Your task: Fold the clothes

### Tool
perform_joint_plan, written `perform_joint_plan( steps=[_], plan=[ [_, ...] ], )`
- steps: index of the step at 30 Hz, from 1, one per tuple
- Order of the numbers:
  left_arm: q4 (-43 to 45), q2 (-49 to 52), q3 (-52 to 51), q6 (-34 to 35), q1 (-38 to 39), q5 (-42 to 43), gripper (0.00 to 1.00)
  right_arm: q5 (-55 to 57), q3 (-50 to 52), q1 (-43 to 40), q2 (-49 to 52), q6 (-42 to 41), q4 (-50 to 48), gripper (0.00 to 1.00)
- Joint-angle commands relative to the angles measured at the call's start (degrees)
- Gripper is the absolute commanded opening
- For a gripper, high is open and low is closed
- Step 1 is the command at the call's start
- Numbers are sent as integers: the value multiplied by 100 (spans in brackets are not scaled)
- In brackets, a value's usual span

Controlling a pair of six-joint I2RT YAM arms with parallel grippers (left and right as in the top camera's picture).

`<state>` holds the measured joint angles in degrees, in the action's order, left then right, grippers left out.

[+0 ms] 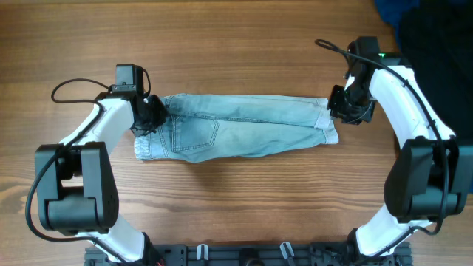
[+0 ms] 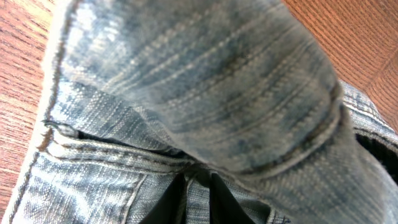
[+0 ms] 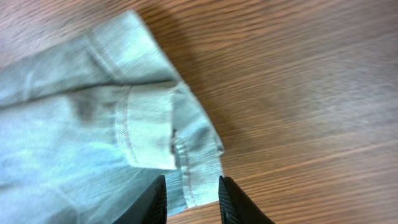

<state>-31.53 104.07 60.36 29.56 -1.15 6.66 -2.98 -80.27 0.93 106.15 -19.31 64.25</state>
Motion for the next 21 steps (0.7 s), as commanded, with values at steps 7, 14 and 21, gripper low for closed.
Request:
perform_joint_plan(
  steps=[7, 14, 21],
  plan=[
    [-103, 127, -2, -87, -63, -374, 22, -785, 848, -2, 35, 723, -903, 34],
    [-101, 127, -2, -87, -63, -374, 22, -1394, 1526, -2, 35, 1023, -2144, 4],
    [-105, 127, -2, -87, -63, -374, 22, -2555, 1064, -26, -170, 1609, -2087, 4]
  ],
)
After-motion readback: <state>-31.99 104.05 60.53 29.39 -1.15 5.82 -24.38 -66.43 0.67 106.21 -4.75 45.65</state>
